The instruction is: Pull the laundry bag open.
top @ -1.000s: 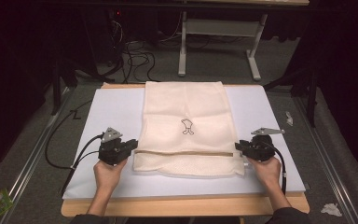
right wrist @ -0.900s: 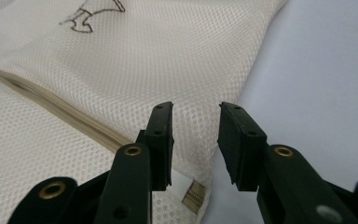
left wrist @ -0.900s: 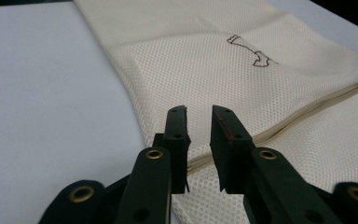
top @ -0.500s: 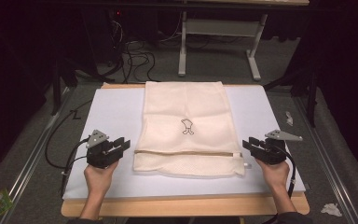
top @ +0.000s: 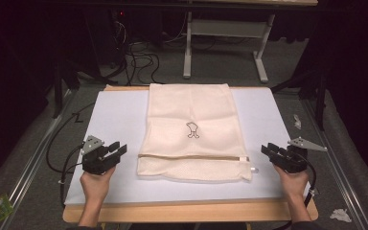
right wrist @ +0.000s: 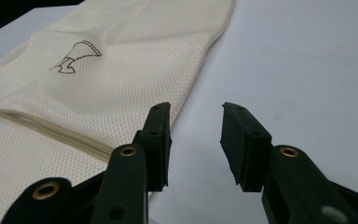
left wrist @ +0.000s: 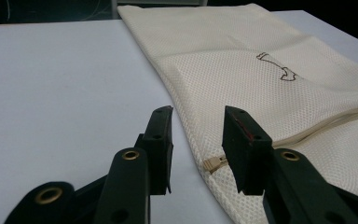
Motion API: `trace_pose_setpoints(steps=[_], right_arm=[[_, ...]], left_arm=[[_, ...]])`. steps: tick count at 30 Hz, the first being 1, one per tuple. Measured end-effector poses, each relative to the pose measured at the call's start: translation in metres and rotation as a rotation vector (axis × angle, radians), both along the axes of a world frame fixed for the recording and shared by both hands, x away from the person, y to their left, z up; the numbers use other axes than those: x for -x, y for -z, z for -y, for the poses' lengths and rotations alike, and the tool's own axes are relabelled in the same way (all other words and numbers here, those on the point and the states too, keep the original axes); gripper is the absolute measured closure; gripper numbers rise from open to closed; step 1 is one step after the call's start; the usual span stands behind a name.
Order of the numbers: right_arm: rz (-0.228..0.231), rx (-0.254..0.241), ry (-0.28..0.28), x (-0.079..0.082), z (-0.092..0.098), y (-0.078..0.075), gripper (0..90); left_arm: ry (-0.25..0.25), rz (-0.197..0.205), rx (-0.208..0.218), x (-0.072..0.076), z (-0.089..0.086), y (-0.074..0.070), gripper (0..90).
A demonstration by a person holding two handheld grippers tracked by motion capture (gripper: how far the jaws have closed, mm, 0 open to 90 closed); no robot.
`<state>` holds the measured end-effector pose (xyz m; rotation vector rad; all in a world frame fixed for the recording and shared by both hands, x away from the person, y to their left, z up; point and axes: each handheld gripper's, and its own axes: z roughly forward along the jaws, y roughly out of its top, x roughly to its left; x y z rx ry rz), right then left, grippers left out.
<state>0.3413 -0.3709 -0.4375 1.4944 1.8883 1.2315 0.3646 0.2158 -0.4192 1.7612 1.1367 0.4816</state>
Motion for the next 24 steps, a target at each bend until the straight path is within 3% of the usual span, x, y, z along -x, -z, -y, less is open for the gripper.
trace_pose_setpoints(steps=[12,17,24], right_arm=[[-0.001,-0.011,0.035,0.001,0.012,0.005,62.5],[-0.009,-0.011,0.056,0.000,0.015,0.008,62.4],[-0.020,-0.017,0.090,-0.003,0.020,0.015,61.0]], left_arm=[[-0.041,-0.027,0.011,-0.004,-0.009,0.010,61.7],[-0.054,-0.031,-0.003,-0.007,-0.010,0.012,60.8],[-0.079,-0.072,0.006,-0.015,-0.013,0.022,58.9]])
